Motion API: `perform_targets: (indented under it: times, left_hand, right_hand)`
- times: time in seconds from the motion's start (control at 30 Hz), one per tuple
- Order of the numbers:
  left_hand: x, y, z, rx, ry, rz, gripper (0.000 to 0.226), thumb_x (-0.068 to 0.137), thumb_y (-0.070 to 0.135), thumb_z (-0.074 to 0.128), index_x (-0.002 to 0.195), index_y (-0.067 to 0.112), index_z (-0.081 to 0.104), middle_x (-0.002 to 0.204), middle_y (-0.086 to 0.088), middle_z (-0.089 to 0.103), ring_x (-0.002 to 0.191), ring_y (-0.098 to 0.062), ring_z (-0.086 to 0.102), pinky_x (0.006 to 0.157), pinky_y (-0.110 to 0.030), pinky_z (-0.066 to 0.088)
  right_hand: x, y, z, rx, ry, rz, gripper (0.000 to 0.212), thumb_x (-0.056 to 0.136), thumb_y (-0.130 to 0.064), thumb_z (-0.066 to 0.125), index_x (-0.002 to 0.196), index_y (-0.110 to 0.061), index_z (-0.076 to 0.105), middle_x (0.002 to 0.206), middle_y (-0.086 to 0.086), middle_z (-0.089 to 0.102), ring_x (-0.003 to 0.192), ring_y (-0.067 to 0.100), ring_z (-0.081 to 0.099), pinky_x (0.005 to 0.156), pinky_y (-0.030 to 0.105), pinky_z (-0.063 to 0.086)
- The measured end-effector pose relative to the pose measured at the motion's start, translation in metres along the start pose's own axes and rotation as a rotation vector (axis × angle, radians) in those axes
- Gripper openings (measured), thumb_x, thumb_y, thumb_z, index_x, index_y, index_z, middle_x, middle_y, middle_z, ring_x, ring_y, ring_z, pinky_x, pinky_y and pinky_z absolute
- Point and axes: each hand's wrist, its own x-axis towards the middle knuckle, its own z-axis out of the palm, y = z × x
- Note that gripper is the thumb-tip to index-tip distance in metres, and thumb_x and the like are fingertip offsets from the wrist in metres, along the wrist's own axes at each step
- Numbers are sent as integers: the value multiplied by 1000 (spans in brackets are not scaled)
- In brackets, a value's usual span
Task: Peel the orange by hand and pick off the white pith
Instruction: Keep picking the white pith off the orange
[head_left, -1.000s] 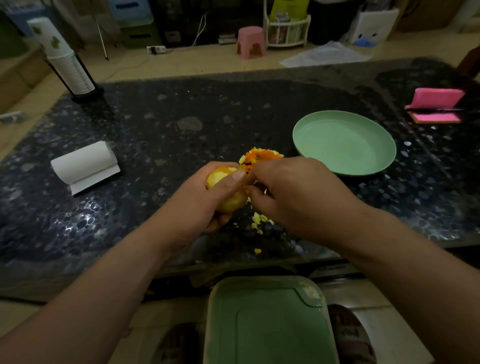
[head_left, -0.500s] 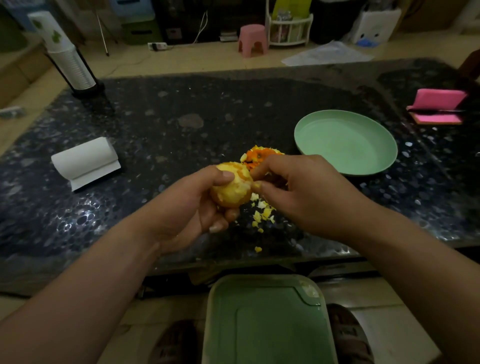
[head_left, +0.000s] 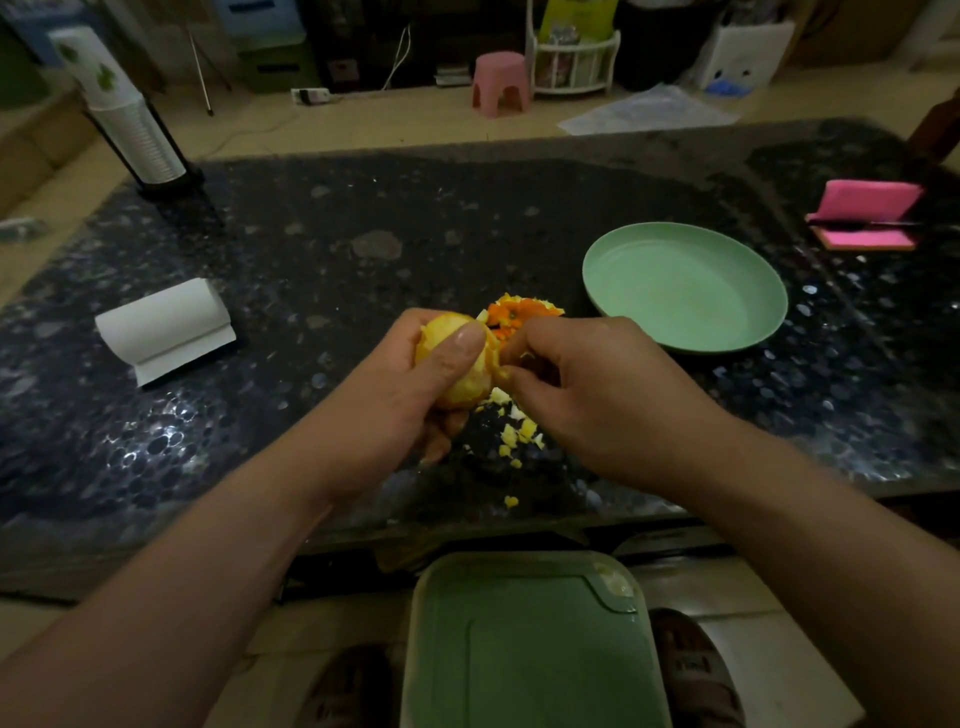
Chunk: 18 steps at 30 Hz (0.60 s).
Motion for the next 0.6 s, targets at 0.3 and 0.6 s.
perform_targets:
  times: [0.3,0.6]
  left_hand:
    - [0,-3,4,-148,-4,-70,57,94,60,64,131,17,59,94,-7,63,67,-15,55,45,-25,40]
    - [0,-2,0,-178,-55,-96,63,94,62,65,131,11,58,97,-10,61,65,-15,53,44,-25,38]
  right_hand:
    - [2,-4,8,-83,107,-22,16,96,-28,63,82,-20,61,65,-6,54,59,16,51,54,38,45]
    - [0,-1,-1,24,-6,12,9,97,-34,66,95,-26,69,73,-8,63,67,9,59,64,42,55]
